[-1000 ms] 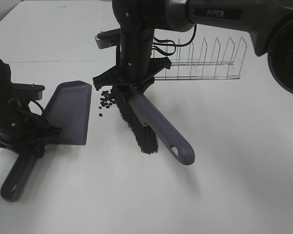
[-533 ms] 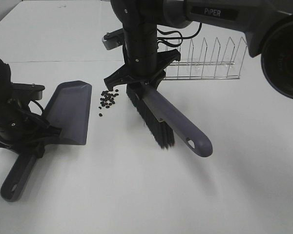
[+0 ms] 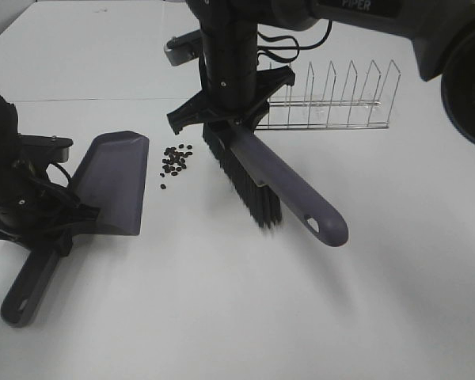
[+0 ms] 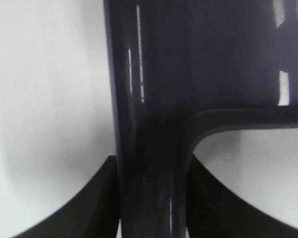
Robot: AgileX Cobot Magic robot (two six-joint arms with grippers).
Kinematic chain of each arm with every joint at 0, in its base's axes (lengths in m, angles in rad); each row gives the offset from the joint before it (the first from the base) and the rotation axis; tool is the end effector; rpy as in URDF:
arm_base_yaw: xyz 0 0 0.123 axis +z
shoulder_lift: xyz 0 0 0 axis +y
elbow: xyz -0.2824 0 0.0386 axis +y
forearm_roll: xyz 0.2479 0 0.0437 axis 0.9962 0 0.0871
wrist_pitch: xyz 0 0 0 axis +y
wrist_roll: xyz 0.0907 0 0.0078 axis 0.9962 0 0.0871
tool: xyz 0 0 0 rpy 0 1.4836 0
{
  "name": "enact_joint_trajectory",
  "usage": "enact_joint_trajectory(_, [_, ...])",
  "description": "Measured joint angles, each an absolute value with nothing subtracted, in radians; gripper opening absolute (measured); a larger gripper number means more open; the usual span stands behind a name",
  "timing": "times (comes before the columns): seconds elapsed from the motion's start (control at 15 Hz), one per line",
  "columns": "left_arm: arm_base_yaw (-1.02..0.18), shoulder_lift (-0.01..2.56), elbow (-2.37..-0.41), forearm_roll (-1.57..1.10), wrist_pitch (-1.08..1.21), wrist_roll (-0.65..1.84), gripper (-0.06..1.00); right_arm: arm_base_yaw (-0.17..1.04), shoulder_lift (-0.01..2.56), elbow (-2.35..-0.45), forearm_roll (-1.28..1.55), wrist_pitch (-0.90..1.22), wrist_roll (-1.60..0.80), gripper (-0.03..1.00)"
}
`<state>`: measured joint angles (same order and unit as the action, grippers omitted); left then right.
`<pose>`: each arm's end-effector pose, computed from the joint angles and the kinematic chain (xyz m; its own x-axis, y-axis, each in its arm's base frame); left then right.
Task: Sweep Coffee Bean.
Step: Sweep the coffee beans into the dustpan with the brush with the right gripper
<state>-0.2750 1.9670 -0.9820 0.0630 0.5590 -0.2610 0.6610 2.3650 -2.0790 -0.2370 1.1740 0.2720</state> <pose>0.3169 -0.0862 0.0958 -0.9907 0.0655 -0.1190 0.0649 0.9979 0.0088 0.4043 0.2895 0.1784 -0.8604 -0.4490 -0.2411 -0.4176 0.8923 -0.1717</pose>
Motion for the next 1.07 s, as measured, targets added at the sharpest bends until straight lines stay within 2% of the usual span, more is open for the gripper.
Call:
enact_joint_trajectory(0.47, [-0.275,1.968,-0.982,0.063,0.559,-0.261,0.35,0.634,2.425,-2.097,-0.261,1.115,0.256,0.31])
enact_joint_trajectory(1.07, [-0.275,1.968,-0.982,0.063,0.559,-0.261,0.35,0.651,2.624,-2.445,-0.118,1.211,0.142,0.31])
